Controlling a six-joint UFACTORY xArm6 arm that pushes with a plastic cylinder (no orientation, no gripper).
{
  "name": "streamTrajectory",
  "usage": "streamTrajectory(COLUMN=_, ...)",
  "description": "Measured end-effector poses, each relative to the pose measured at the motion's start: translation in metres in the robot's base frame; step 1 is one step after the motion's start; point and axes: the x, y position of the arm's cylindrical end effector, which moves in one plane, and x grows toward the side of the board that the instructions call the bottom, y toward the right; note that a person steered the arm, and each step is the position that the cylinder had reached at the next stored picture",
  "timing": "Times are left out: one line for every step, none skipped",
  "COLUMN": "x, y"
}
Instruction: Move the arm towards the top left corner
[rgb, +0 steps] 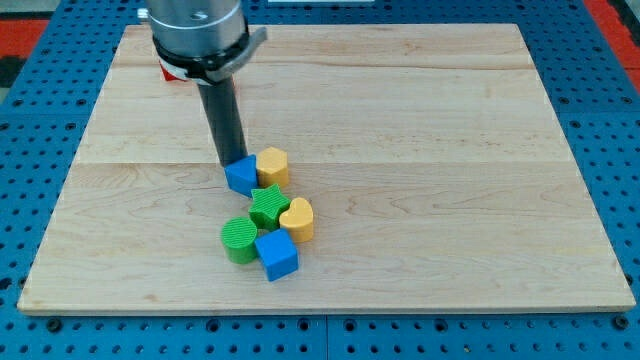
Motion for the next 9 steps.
streamTrajectory(x=0.006, y=0.01)
streamTrajectory(x=-0.016, y=0.026)
streamTrajectory(x=-0.033, y=0.076)
streamTrajectory(x=-0.014, y=0.091)
streamTrajectory(x=-0.004, y=0.073)
streamTrajectory(x=-0.004, y=0.065)
streamTrajectory(x=-0.031, y=0.069)
streamTrajectory(x=-0.092, y=0.091)
streamTrajectory(x=-0.152, y=0.099)
